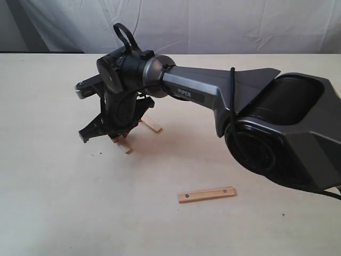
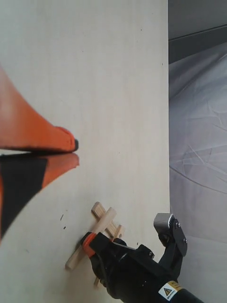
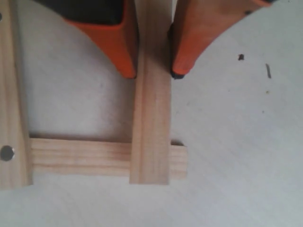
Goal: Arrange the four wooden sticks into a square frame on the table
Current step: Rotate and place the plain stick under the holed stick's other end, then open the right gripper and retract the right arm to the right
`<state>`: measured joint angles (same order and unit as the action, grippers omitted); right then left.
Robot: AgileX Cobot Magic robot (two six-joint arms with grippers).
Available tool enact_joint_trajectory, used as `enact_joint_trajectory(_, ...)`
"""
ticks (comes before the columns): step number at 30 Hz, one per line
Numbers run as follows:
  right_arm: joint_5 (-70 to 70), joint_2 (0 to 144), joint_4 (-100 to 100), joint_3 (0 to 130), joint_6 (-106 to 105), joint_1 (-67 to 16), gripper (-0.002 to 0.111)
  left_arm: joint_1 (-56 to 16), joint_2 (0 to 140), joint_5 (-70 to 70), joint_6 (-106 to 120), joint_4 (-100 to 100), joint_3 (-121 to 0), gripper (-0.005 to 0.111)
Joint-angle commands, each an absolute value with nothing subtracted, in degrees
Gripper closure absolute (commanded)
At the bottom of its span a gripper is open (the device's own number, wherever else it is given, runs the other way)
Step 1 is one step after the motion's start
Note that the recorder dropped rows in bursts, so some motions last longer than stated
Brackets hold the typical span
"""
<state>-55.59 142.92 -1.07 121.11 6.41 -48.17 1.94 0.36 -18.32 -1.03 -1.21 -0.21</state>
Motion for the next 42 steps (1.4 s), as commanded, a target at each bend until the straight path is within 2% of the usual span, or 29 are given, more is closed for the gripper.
enact_joint_trajectory(1,-55.15,142.83,-0.53,121.46,5.99,-47.92,0.088,2.14,0.0,-17.61,-1.01,-1.28,0.0,0.107)
enact_joint_trajectory(3,-55.15,142.83,-0.53,121.46,5.99,-47.92,0.076,2.14,0.0,-17.61,-1.01,-1.28,0.0,0.107)
enact_joint_trajectory(5,-55.15,142.83,-0.53,121.46,5.99,-47.92,0.072,2.14,0.0,-17.61,-1.01,-1.28,0.0,0.107)
enact_joint_trajectory(14,-56.93,140.39,-0.53,121.46,6.21,-47.92,0.074,2.14,0.0,-17.61,-1.01,-1.28,0.0,0.107)
enact_joint_trajectory(17,-61.08,138.34,-0.53,121.46,7.53,-47.92,0.08,2.14,0.0,-17.61,-1.01,-1.28,0.0,0.107)
enact_joint_trajectory(20,-64.21,136.96,-0.37,121.26,7.69,-47.92,0.097,2.14,0.0,-17.61,-1.01,-1.28,0.0,0.107)
enact_joint_trajectory(21,-65.33,136.73,0.0,121.26,7.81,-47.92,0.105,2.14,0.0,-17.61,-1.01,-1.28,0.0,0.107)
enact_joint_trajectory(22,-66.3,136.41,-0.37,121.26,8.07,-47.92,0.109,2.14,0.0,-17.61,-1.01,-1.28,0.0,0.107)
enact_joint_trajectory(26,-69.96,134.34,-0.37,120.21,8.1,-47.92,0.109,2.14,0.0,-17.61,-1.01,-1.28,0.0,0.107)
enact_joint_trajectory(32,-67.24,124.98,-1.15,107.42,8.1,-44.67,0.109,2.14,0.0,-17.61,-1.01,-1.28,0.0,0.107)
enact_joint_trajectory(42,-53.11,100.45,-6.52,74.32,5.96,-28.96,0.109,2.14,0.0,-17.61,-1.01,-1.28,0.0,0.107)
